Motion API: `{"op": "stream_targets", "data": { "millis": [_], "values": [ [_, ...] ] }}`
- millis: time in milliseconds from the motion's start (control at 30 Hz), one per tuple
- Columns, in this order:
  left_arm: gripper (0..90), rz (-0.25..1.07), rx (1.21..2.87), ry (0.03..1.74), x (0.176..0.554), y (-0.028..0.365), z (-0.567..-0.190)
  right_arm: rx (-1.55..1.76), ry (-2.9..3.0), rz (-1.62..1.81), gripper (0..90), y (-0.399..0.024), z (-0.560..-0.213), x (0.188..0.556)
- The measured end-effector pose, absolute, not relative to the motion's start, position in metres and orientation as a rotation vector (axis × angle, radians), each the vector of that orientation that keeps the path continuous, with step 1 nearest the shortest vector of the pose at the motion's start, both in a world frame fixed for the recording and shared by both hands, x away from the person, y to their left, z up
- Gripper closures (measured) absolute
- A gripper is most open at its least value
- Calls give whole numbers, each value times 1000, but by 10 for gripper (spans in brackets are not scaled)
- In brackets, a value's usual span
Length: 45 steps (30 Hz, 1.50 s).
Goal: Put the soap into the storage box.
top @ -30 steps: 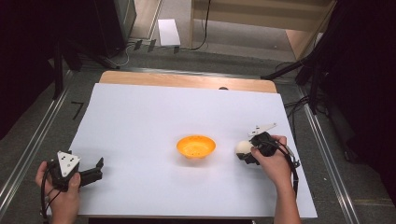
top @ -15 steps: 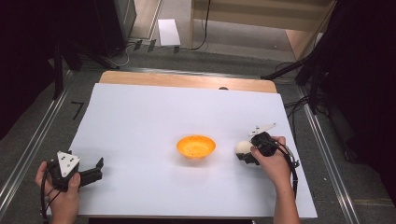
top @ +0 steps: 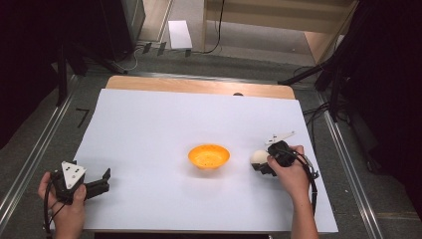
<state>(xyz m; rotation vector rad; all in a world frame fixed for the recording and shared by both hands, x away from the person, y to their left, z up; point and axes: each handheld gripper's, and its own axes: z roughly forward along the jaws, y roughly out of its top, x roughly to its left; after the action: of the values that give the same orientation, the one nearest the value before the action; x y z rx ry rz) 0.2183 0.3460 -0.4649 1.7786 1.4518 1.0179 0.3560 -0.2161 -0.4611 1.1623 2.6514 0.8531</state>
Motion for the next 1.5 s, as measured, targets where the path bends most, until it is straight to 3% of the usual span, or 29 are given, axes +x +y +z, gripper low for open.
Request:
{"op": "stream_targets", "data": {
  "millis": [733, 1500],
  "values": [
    [0, 1019, 1779, 1455, 219, 346, -465, 1175, 2626, 869, 234, -224, -449, 352],
    [0, 1035, 1782, 1445, 218, 344, -465, 1120, 2655, 882, 234, -205, -431, 352]
  ]
}}
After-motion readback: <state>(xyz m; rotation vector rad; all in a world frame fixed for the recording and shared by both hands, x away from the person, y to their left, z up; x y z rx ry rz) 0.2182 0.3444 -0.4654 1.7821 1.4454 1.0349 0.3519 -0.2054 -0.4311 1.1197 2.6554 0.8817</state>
